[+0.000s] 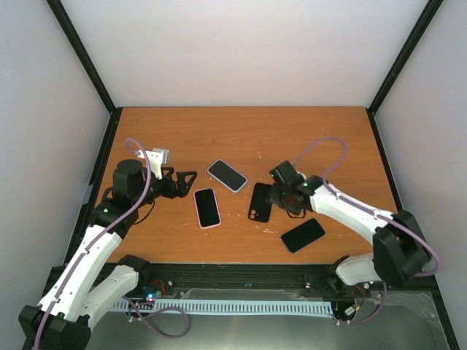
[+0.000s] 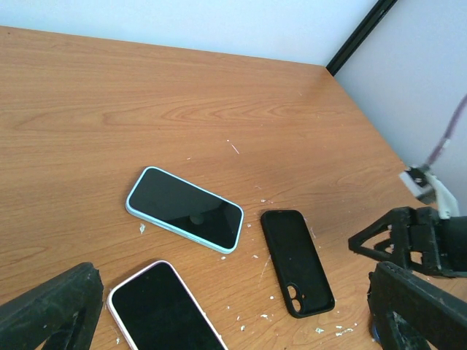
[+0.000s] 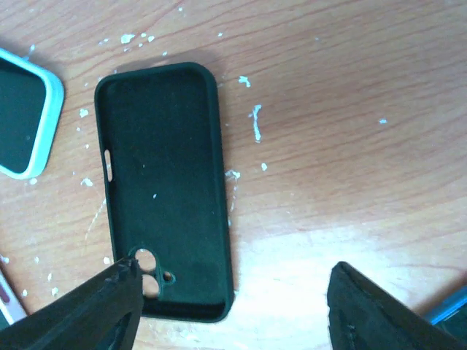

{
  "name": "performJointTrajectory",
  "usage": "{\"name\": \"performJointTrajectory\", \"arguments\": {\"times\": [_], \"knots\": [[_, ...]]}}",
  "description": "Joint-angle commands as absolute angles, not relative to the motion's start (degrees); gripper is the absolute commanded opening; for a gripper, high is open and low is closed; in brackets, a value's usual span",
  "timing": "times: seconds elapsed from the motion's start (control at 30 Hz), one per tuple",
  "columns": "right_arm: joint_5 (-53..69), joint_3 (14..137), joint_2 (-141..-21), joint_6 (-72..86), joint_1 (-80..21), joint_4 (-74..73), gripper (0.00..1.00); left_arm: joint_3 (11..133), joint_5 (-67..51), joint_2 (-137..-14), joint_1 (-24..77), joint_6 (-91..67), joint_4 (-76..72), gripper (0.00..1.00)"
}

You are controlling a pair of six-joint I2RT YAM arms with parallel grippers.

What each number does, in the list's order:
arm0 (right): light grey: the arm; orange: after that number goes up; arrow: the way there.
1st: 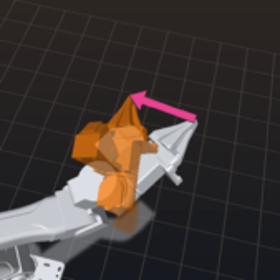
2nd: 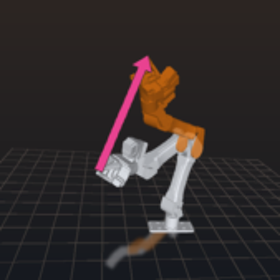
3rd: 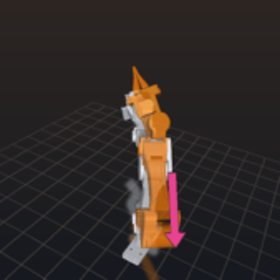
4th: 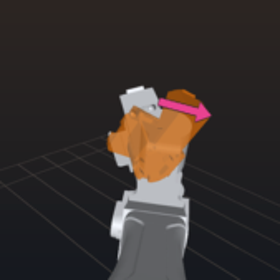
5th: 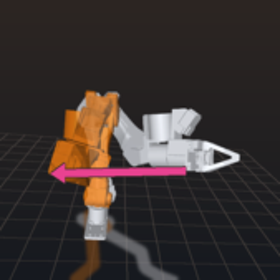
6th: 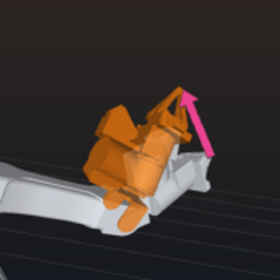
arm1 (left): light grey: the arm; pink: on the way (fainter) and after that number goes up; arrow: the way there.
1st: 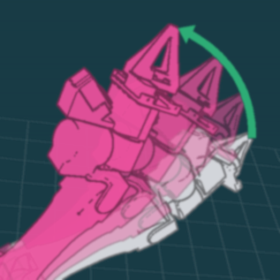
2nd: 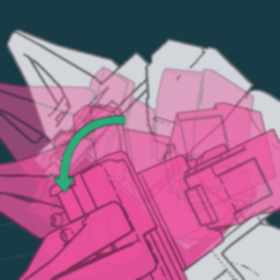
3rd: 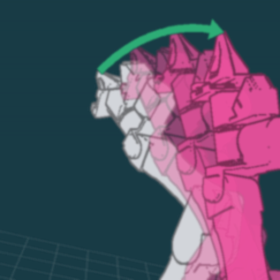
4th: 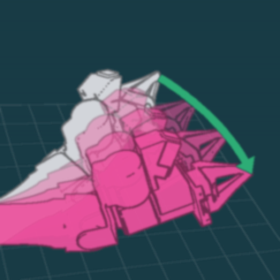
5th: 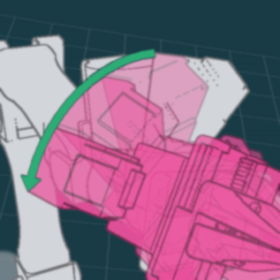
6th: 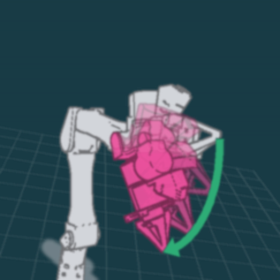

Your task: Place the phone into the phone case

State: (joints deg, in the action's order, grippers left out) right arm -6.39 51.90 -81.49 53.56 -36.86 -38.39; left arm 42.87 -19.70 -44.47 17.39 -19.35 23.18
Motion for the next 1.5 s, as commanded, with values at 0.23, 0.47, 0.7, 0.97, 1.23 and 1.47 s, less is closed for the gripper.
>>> {"name": "performJointTrajectory", "arguments": {"times": [0.23,0.47,0.7,0.97,1.23,1.47], "knots": [[-9.9,37.6,-61.8,79.3,-37.5,-40.1,0.86,43.9,-20.0,-43.8,17.7,-18.7,22.2,0.99],[-12.5,36.1,-57.5,87.9,-37.4,-50.5,1.0,43.8,-20.2,-43.8,17.7,-18.7,22.1,0.99],[-11.3,33.2,-57.6,93.4,-37.4,-54.0,1.0,43.7,-20.3,-43.5,17.7,-18.8,22.0,0.99],[-10.7,31.4,-60.7,94.7,-37.4,-51.2,0.99,43.7,-20.4,-43.6,17.7,-18.7,22.0,1.0],[-10.5,30.9,-64.1,96.0,-37.4,-49.2,0.98,43.7,-20.4,-43.7,17.7,-18.6,22.0,0.99],[-10.5,30.7,-66.5,96.3,-37.3,-47.2,0.98,43.6,-20.3,-43.8,17.7,-18.6,22.0,0.99]]}}
